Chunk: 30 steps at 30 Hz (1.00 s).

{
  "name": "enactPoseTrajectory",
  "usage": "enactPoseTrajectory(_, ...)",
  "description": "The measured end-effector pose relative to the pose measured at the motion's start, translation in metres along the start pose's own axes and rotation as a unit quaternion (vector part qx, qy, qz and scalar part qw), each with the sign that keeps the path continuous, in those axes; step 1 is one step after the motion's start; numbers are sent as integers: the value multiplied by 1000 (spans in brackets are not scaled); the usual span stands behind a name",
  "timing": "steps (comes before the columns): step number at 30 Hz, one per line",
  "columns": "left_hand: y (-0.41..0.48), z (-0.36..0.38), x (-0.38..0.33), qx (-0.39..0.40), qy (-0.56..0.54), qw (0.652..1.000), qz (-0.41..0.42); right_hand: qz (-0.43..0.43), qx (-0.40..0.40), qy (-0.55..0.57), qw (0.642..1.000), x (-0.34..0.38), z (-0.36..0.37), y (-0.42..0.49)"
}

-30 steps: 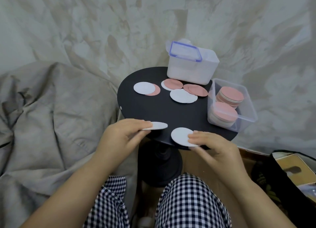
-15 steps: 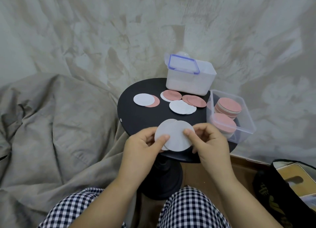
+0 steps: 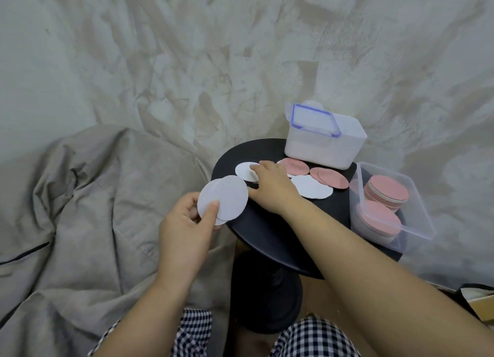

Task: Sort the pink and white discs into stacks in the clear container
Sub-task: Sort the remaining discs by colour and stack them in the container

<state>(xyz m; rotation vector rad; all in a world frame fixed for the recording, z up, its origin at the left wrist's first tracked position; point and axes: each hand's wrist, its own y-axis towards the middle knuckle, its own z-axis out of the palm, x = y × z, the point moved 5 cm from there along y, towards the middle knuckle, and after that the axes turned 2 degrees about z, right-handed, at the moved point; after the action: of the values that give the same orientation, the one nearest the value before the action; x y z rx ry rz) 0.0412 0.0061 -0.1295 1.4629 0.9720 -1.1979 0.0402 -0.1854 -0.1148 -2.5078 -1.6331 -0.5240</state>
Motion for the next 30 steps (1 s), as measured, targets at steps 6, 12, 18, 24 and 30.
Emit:
enactPoseTrajectory(6, 0, -5, 3, -4, 1, 1000, -2, -5, -49, -21, 999, -10, -3, 16)
enactPoseTrajectory(12, 1, -2, 1, -11, -19, 1000, -4, -39, -113, 43, 992, -15, -21, -9)
enactPoseTrajectory(18, 2, 5, -3, -29, -77, 996, -18, -13, -220, 202, 954, -28, -57, -44)
enactPoseTrajectory(24, -10, 37, -9, 87, -146, 984, -45, 55, -163, 367, 914, -38, -49, -88)
enactPoseTrajectory(30, -39, 69, -12, 199, -136, 970, -20, 110, -165, 377, 905, -50, -28, -116)
